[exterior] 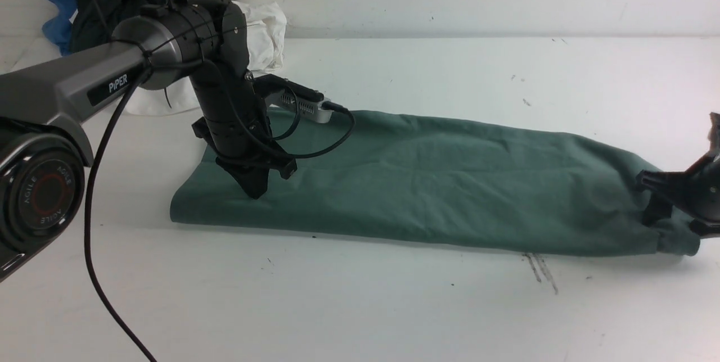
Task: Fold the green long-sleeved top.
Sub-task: Use the right arm to clamp the right edge of the fabric, then use the right arm to drag the right edge of the fabric to the left and folds it over the left edge
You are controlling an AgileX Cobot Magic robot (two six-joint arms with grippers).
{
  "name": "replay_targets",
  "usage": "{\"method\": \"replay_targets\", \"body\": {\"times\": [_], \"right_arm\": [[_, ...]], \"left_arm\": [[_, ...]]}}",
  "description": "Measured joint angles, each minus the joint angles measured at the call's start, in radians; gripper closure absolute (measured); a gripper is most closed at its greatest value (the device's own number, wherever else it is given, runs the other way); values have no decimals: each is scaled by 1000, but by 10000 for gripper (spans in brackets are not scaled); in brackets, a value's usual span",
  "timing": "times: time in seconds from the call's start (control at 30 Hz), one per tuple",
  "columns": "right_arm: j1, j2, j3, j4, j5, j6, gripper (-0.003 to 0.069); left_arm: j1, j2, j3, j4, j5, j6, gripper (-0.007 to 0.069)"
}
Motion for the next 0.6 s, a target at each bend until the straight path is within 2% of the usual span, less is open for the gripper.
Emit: {"method": "replay_targets", "body": {"times": [0.17,0.3,0.33,0.37,0.4,0.5,0.6], "right_arm": [[0,12,-16,2,13,-26,222],[0,12,-19,29,16,-100,363],[0,11,-20,41,19,-134,428],[0,2,-21,52,31,-207,540],[0,-10,-21,51,42,-253,588],[-10,-72,-20,2,70,-314,617],[-56,-169,-20,-100,81,-270,617]], "left_arm": [[0,1,0,0,0,0,632],[0,1,0,0,0,0,632],[0,1,0,0,0,0,632],[0,0,0,0,0,0,632],[0,-3,0,0,0,0,632],[0,-41,0,0,0,0,632],[0,-120,0,0,0,0,632]]}}
